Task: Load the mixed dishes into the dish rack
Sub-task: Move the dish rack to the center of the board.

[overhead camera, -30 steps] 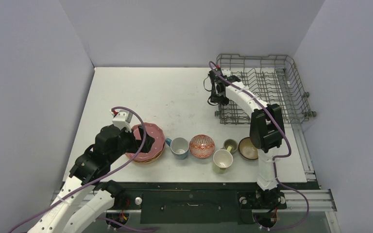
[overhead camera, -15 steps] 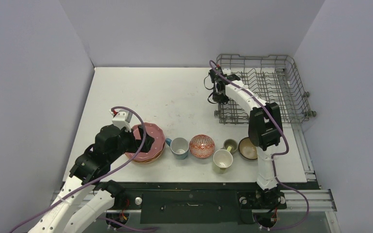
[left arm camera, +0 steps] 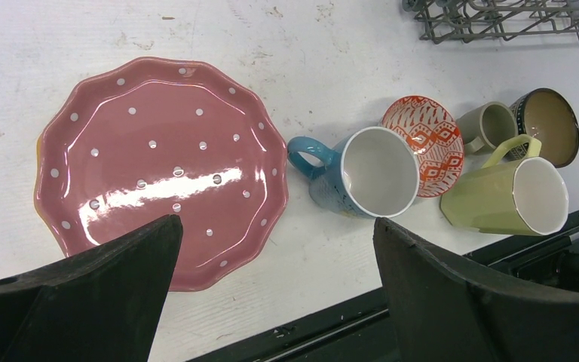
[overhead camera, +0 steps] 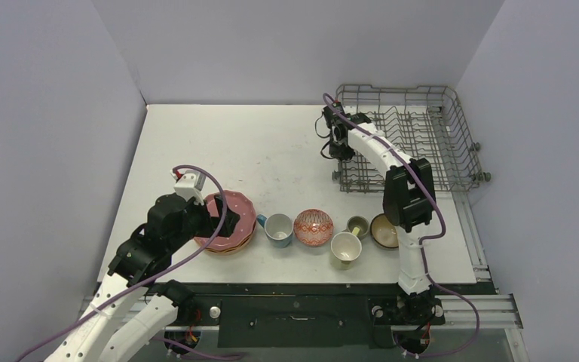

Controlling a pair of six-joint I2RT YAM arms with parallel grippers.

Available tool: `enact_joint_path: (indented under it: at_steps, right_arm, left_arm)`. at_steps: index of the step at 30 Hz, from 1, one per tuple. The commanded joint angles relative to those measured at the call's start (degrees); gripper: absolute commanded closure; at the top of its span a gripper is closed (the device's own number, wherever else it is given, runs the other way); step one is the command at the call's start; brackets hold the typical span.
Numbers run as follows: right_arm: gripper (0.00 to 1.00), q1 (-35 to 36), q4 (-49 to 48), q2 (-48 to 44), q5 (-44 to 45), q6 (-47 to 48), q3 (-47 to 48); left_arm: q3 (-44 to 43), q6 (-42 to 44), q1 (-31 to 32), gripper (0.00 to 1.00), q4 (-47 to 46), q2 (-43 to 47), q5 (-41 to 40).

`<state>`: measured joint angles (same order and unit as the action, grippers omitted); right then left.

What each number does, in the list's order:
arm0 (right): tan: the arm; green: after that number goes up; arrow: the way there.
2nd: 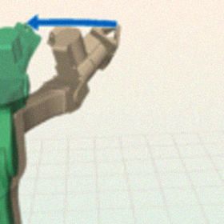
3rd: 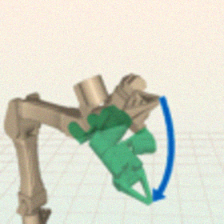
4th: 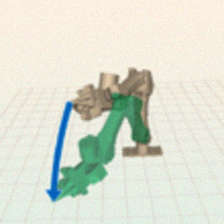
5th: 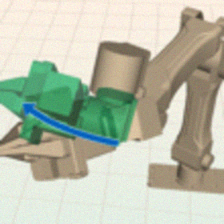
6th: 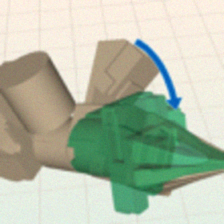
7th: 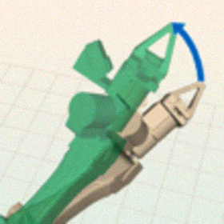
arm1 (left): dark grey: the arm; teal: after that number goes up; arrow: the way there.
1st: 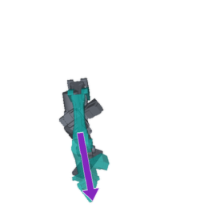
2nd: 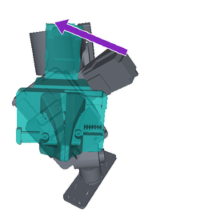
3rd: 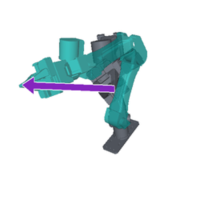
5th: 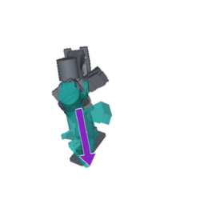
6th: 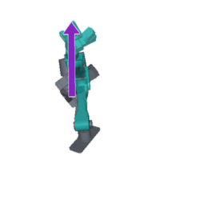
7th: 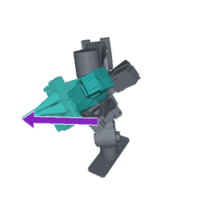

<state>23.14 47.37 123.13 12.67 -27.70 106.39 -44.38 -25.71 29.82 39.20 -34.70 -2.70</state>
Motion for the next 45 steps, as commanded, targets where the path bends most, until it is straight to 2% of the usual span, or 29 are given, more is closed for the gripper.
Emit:
enact_joint_path:
  at_steps: [1, 22, 45]
  right_arm:
    - [1.0, 2.5, -1.3, 1.3, 0.1, -0.4, 5.4]
    - [1.0, 9.3, -1.0, 7.4, -2.6, -1.2, 17.8]
    - [1.0, 16.2, -11.8, 12.6, -10.2, 2.1, 23.5]
  left_arm:
    - [0.0, 0.8, -0.5, 0.04, -3.1, -0.1, 0.7]
    - [0.0, 0.9, -0.5, 0.04, -3.3, 1.1, 1.0]
    - [0.1, 0.9, -0.5, 0.04, -3.5, 1.9, 1.5]
